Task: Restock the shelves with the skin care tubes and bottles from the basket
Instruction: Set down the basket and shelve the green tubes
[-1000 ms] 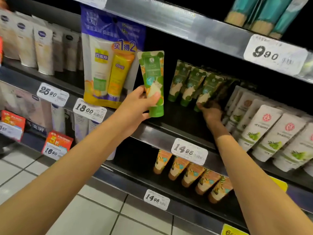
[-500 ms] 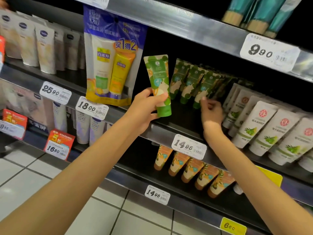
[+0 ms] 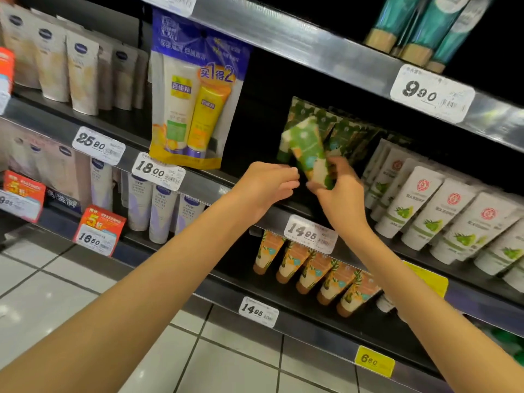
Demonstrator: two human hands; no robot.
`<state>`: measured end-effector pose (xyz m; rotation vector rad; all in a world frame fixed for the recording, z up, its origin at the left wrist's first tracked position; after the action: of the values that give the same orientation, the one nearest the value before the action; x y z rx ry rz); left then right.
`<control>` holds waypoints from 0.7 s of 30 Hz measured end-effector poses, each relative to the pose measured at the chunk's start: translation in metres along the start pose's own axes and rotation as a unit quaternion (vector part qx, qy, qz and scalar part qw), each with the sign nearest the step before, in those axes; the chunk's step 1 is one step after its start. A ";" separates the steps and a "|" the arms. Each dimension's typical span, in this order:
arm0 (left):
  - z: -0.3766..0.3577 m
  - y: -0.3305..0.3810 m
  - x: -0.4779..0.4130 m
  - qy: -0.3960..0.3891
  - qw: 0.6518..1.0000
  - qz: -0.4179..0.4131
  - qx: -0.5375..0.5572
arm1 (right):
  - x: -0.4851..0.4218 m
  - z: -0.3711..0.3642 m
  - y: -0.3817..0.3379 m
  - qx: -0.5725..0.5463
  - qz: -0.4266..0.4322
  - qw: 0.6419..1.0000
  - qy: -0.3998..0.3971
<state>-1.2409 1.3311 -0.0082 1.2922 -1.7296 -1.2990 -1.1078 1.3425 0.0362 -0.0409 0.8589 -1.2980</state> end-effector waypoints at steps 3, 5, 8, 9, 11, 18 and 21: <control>-0.003 0.000 0.001 -0.006 1.000 0.018 0.010 | -0.016 0.001 0.062 -0.017 -0.181 0.983 0.002; -0.002 -0.001 0.002 -0.001 1.000 0.025 -0.011 | -0.025 0.003 0.088 -0.046 -0.249 0.967 0.009; 0.004 -0.005 0.002 0.008 0.999 0.041 -0.016 | -0.033 0.007 0.108 -0.058 -0.262 0.963 0.041; 0.006 -0.005 0.002 0.007 0.999 0.044 -0.011 | -0.034 0.007 0.112 -0.053 -0.261 0.963 0.052; 0.010 -0.006 0.002 0.007 0.999 0.046 -0.010 | -0.037 0.004 0.120 -0.047 -0.265 0.961 0.060; 0.022 -0.008 0.000 0.034 0.998 0.044 -0.004 | -0.053 -0.001 0.135 -0.027 -0.281 0.957 0.074; 0.021 -0.008 0.000 0.027 0.998 0.045 -0.030 | -0.060 -0.003 0.140 -0.016 -0.291 0.954 0.069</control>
<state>-1.2570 1.3384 -0.0226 1.1903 -1.6785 -1.2440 -0.9956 1.4391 -0.0014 -0.2470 1.0314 -1.8545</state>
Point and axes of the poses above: each hand's wrist, its own x-axis away from the middle knuckle, its own z-axis out of the back of the hand, y = z × x, the point moved 10 cm from there along -x, towards the middle knuckle, and after that the axes turned 7 degrees about -y, right-handed, at the moved point
